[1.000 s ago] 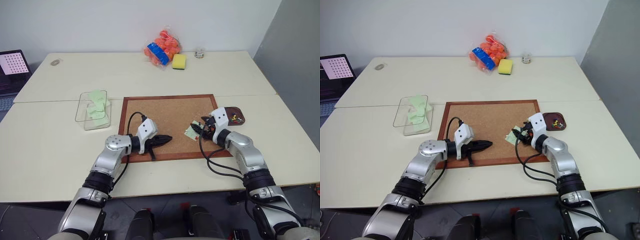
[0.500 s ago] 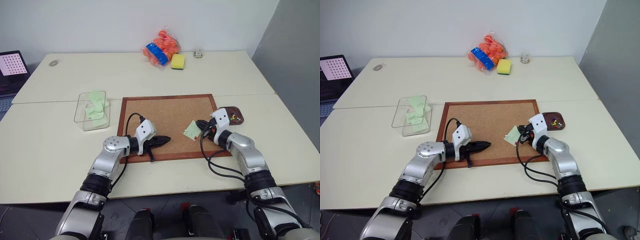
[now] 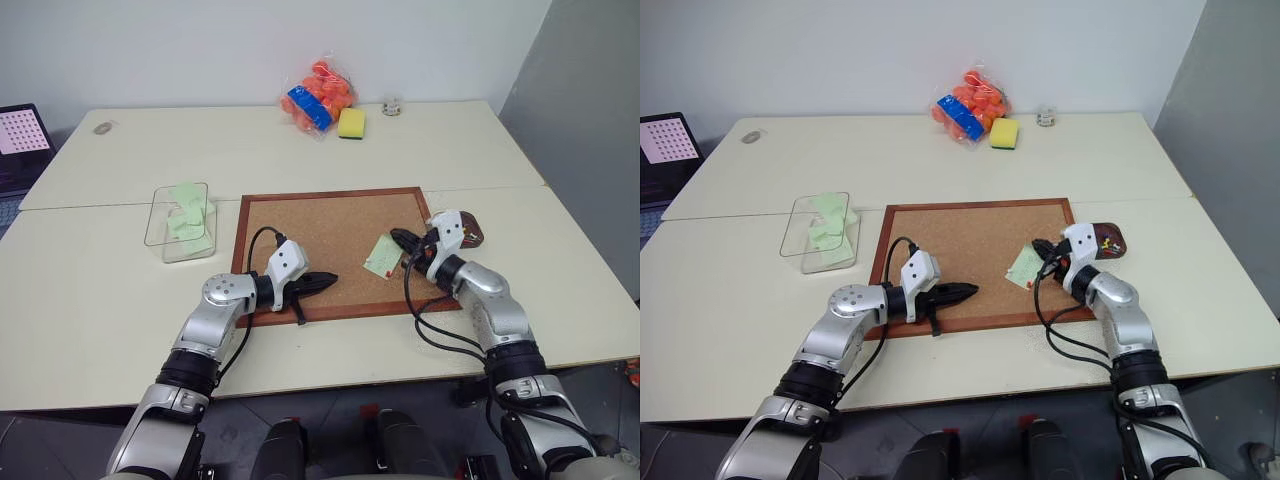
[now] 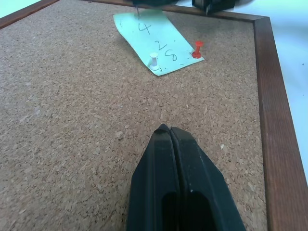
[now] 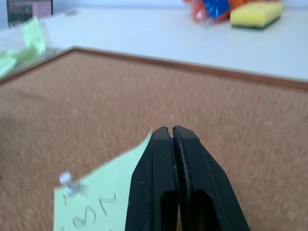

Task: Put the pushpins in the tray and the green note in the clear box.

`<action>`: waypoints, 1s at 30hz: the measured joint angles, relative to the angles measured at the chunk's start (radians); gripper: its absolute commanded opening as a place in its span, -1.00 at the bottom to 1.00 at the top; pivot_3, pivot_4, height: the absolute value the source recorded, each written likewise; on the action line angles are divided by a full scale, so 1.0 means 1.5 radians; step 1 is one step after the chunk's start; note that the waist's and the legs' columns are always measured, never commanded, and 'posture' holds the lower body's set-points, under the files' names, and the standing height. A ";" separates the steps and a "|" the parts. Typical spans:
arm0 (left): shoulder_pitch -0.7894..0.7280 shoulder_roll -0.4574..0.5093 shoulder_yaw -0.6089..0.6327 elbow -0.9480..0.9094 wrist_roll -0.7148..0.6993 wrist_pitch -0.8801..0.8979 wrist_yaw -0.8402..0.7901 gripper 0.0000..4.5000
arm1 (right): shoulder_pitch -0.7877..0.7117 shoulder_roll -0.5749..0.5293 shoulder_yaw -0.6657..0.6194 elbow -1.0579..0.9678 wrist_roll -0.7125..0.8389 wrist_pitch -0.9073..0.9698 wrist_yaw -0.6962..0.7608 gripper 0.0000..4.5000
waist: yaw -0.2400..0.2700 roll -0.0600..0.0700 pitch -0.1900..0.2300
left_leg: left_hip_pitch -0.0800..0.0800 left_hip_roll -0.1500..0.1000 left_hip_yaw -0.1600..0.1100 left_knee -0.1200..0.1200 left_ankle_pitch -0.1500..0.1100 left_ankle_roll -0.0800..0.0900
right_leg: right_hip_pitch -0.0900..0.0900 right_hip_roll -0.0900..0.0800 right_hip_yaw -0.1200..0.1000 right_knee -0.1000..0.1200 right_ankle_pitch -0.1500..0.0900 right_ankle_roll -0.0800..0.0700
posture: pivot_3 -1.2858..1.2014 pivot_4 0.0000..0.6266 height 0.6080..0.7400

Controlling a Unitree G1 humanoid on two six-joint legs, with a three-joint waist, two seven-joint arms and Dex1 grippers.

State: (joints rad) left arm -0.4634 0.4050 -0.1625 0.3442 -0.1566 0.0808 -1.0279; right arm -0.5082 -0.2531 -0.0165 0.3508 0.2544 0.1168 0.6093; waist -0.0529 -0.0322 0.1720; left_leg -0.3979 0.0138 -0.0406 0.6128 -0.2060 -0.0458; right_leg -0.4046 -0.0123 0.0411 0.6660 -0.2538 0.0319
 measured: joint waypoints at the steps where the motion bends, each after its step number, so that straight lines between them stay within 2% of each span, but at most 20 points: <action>1: 0.000 0.001 0.000 0.000 0.000 0.000 0.000 -1.00 | 0.002 -0.001 -0.003 -0.011 0.001 0.000 0.000 -0.99 | 0.000 0.000 0.000 | 0.000 0.000 0.000 0.000 0.000 0.000 | 0.000 0.000 0.000 0.000 0.000 0.000 | 0.03 -0.52 1.00; 5: -0.003 0.001 0.000 0.006 0.000 -0.005 -0.002 -1.00 | 0.009 -0.002 -0.010 -0.048 0.009 0.013 -0.008 -0.99 | 0.000 0.000 0.000 | 0.000 0.000 0.000 0.000 0.000 0.000 | 0.000 0.000 0.000 0.000 0.000 0.000 | 0.03 -0.52 1.00; 9: -0.009 -0.001 0.000 0.017 0.000 -0.014 -0.005 -1.00 | 0.007 -0.006 -0.049 -0.049 0.009 0.029 -0.074 -0.99 | 0.001 0.000 0.000 | 0.000 0.000 0.000 0.000 0.000 0.000 | 0.000 0.000 0.000 0.000 0.000 0.000 | 0.03 -0.52 1.00; 14: -0.012 -0.005 0.000 0.023 0.000 -0.017 -0.005 -1.00 | -0.017 -0.030 -0.103 0.018 -0.018 0.030 -0.183 -0.99 | 0.002 0.000 0.000 | 0.000 -0.001 0.000 0.000 0.000 0.000 | 0.000 0.000 0.000 0.000 0.000 0.000 | 0.03 -0.52 1.00; 19: -0.013 -0.005 0.000 0.028 0.000 -0.018 -0.006 -1.00 | -0.038 -0.052 -0.131 0.070 -0.024 0.039 -0.217 -0.99 | 0.002 0.001 -0.001 | 0.000 0.000 0.000 0.000 0.000 0.000 | 0.000 0.000 0.001 0.000 0.000 0.000 | 0.03 -0.52 1.00; 30: -0.012 -0.005 0.000 0.028 0.001 -0.021 -0.005 -1.00 | -0.073 -0.056 -0.132 0.140 -0.022 0.047 -0.209 0.03 | 0.001 0.001 -0.001 | 0.000 0.000 0.000 0.000 0.000 0.000 | 0.000 0.000 0.000 0.000 0.000 0.000 | 0.03 -0.52 1.00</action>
State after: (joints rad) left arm -0.4819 0.3980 -0.1621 0.3861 -0.1558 0.0496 -1.0356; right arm -0.6182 -0.3366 -0.2149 0.5601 0.2217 0.1870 0.2962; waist -0.0507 -0.0302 0.1710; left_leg -0.3977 0.0131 -0.0401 0.6129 -0.2058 -0.0456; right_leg -0.4045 -0.0126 0.0418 0.6666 -0.2539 0.0322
